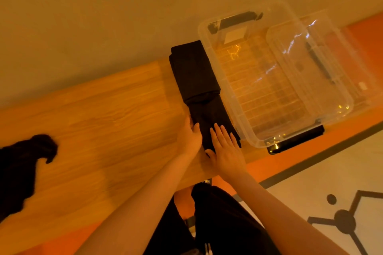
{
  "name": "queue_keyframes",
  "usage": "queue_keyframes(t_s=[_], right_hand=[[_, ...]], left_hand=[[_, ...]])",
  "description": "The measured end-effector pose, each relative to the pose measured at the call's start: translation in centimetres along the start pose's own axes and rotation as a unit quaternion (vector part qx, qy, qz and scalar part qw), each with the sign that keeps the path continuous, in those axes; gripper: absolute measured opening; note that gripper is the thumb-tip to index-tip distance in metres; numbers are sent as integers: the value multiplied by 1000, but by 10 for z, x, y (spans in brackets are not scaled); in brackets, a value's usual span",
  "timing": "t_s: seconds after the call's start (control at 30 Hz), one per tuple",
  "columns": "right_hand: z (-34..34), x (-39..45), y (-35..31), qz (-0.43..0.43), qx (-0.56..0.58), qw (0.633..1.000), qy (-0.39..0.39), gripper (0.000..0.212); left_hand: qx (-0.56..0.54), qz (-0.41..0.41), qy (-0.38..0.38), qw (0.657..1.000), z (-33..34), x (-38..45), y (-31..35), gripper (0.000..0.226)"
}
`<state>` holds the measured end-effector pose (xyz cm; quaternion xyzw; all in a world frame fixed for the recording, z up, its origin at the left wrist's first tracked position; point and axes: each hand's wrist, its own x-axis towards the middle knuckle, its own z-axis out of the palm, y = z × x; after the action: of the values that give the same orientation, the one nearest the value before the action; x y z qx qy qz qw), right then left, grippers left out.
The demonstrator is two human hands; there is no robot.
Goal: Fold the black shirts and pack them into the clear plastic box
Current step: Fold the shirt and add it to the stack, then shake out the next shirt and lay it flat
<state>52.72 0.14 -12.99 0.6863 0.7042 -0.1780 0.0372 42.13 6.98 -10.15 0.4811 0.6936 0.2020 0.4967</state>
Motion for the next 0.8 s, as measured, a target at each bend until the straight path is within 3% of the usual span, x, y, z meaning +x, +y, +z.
queue_keyframes(t_s=[0.1, 0.17, 0.23, 0.33, 0.43, 0.57, 0.8], right_hand=[[0, 3, 3, 6, 0, 1000, 0, 70], [-3, 4, 4, 14, 19, 1000, 9, 69], [-7, 3, 4, 16, 17, 1000, -2, 69], [-9, 4, 6, 15, 4, 999, -38, 72], [-15, 6, -1, 16, 1, 999, -38, 77], [-28, 9, -30, -56, 12, 998, -9, 95], [-61, 36, -154, -161, -26, 986, -24, 117]], left_hand=[[145, 145, -41, 978, -9, -8, -22, 55], [317, 211, -89, 921, -10, -9, -35, 58], [428, 209, -120, 871, -9, -8, -40, 60], [487, 202, -140, 838, -15, -8, -40, 61], [504, 179, -117, 837, -32, -16, -37, 62], [478, 130, -70, 866, -76, -34, -46, 60], [447, 66, 68, 890, -200, -64, -80, 62]])
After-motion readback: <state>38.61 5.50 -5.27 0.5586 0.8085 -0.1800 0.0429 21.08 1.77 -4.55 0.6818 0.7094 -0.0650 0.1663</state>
